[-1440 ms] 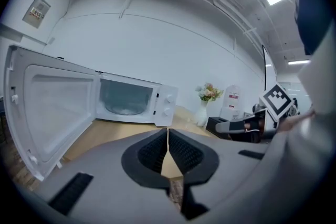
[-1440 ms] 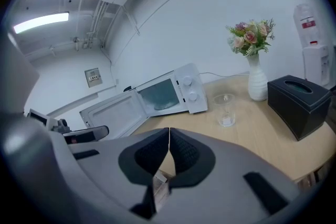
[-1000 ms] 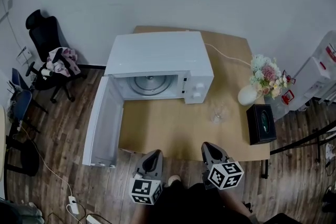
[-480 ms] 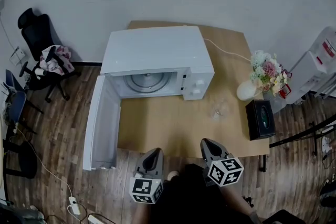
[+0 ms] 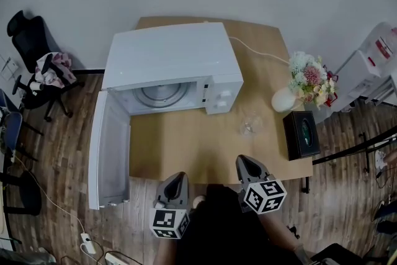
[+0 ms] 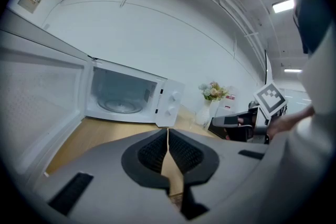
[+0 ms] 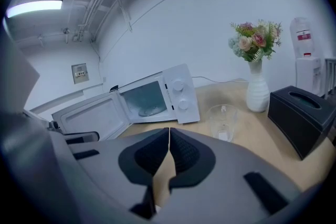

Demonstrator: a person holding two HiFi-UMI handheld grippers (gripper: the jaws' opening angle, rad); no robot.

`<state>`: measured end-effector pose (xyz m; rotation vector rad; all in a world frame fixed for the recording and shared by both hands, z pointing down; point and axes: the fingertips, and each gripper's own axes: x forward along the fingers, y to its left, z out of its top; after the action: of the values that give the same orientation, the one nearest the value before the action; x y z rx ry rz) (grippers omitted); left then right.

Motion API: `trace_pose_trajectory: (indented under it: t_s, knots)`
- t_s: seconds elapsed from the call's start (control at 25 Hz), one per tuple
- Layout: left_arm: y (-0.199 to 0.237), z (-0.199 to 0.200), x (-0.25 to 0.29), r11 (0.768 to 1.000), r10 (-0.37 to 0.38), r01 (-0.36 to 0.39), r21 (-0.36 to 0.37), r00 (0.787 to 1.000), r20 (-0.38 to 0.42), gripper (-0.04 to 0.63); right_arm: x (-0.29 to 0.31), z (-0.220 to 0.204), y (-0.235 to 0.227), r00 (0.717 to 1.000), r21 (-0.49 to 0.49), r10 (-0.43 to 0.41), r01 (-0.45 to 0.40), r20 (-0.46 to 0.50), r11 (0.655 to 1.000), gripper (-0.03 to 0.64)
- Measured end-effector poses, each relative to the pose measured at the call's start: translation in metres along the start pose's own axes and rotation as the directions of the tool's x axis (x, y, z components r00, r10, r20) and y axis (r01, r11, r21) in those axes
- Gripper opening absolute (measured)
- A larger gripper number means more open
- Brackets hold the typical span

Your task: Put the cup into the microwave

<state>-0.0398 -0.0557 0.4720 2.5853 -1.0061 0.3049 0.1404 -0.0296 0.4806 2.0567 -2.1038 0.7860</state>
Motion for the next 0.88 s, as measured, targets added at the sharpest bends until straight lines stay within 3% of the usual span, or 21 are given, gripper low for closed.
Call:
trace_pose_trajectory:
  t_s: [0.52, 0.68, 0.88]
  knots:
    - [-0.031, 0.009, 0.062, 0.992, -0.102, 0.105, 0.063, 0.993, -0.058, 0.006, 0.010, 0.000, -0.058, 0.996, 0.007, -0.090, 0.090, -0.008, 0.996, 0.011]
    - [-0.039, 0.006, 0.080, 0.992, -0.114, 0.118, 0.053, 0.991, -0.076, 0.006, 0.018, -0.006, -0.077, 0.995, 0.048, -0.096, 0.098, -0.041, 0.994, 0.164]
    - [-0.049, 0.004, 0.101, 0.989, -0.130, 0.136, 0.056, 0.986, -0.102, 0.006, 0.027, -0.011, -0.099, 0.991, 0.054, -0.125, 0.128, -0.058, 0.990, 0.264]
